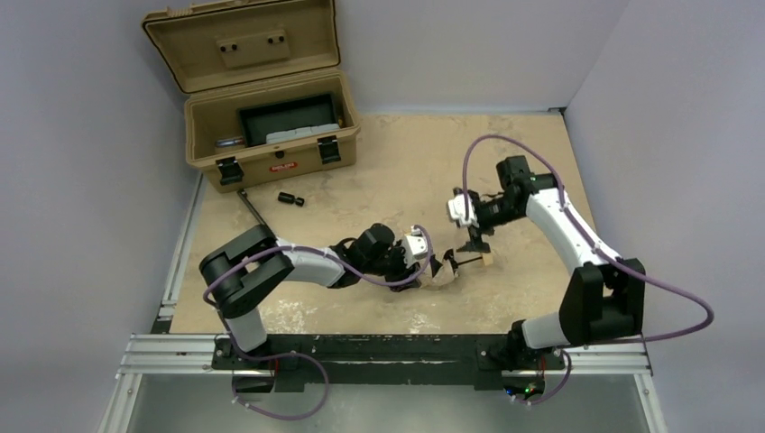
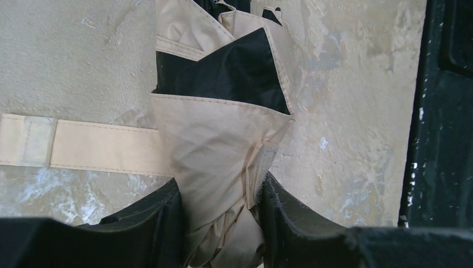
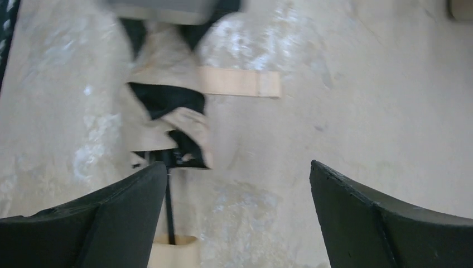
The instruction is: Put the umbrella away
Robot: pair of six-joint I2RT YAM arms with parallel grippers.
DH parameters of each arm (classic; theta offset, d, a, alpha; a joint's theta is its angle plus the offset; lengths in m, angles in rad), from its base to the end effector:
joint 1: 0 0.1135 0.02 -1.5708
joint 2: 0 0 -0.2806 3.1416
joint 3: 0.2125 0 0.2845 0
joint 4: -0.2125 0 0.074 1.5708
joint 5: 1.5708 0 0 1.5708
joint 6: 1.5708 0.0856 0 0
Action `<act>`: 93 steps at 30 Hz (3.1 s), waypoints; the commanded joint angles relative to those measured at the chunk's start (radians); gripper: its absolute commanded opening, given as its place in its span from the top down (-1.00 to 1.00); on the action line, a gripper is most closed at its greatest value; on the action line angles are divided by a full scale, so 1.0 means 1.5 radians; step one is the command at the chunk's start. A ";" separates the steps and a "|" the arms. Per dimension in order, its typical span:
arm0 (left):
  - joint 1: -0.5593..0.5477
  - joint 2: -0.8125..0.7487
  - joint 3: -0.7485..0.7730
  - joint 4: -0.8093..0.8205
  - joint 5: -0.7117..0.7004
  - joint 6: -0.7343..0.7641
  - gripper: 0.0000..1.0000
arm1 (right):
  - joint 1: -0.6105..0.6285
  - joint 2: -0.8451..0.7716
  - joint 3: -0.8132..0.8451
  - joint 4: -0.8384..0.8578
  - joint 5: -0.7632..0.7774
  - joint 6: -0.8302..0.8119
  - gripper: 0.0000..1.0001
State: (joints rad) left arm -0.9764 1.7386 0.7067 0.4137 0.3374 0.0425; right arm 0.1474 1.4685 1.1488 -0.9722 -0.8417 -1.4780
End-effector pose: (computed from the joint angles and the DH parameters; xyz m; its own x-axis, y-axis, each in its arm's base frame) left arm 0.1934 -0.3367 0.0926 -0.2846 0.4927 -0.8223 0.9458 0.2842 -0.1571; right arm 0.2975 0.1087 0.2362 0.2115 -0.6392 -0.7394 -0.9747 -0.0823 -0.2077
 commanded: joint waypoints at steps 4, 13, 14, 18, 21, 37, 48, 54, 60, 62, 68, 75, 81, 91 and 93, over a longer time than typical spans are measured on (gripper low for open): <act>0.060 0.109 0.019 -0.173 0.159 -0.116 1.00 | 0.014 -0.048 -0.156 -0.095 -0.064 -0.444 -0.98; 0.101 0.201 0.082 -0.247 0.211 -0.178 1.00 | 0.122 -0.172 -0.261 0.140 0.018 -0.256 -0.98; 0.103 0.206 0.086 -0.250 0.214 -0.182 1.00 | 0.141 -0.185 -0.278 0.175 0.036 -0.223 -0.98; 0.109 0.227 0.105 -0.269 0.221 -0.198 1.00 | 0.192 -0.200 -0.320 0.255 0.101 -0.139 -0.96; 0.115 0.242 0.124 -0.275 0.233 -0.210 1.00 | 0.200 -0.197 -0.339 0.279 0.139 -0.114 -0.90; 0.147 0.324 0.210 -0.324 0.326 -0.327 1.00 | 0.262 -0.171 -0.439 0.406 0.303 -0.060 -0.24; 0.185 0.220 0.177 -0.133 0.232 -0.504 0.28 | 0.266 -0.064 -0.315 0.265 0.300 0.017 0.83; 0.206 0.110 0.137 -0.079 0.169 -0.538 -0.17 | 0.266 0.011 -0.277 0.211 0.297 0.034 0.85; 0.226 -0.043 0.015 -0.020 0.065 -0.504 -0.28 | 0.266 0.059 -0.253 0.187 0.278 0.061 0.86; 0.226 -0.093 -0.026 -0.016 0.028 -0.472 -0.28 | 0.266 0.074 -0.247 0.181 0.273 0.067 0.86; 0.214 -0.233 -0.178 0.078 -0.045 -0.322 -0.25 | 0.265 0.137 -0.205 0.130 0.248 0.091 0.89; 0.047 -0.332 -0.346 0.318 -0.203 -0.052 -0.26 | 0.265 0.229 -0.160 0.103 0.222 0.158 0.90; -0.028 -0.321 -0.280 0.207 -0.268 0.099 -0.31 | 0.264 0.313 -0.108 0.064 0.225 0.188 0.91; -0.053 -0.205 -0.153 0.129 -0.262 0.217 -0.35 | 0.264 0.372 -0.066 0.030 0.211 0.188 0.90; -0.054 -0.174 -0.127 0.110 -0.255 0.232 -0.35 | 0.264 0.376 -0.061 0.026 0.212 0.187 0.90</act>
State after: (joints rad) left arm -1.0504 1.4120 0.4343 0.6250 -0.0532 0.2821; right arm 0.5129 1.8503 1.1599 -0.8185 -0.6338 -1.2266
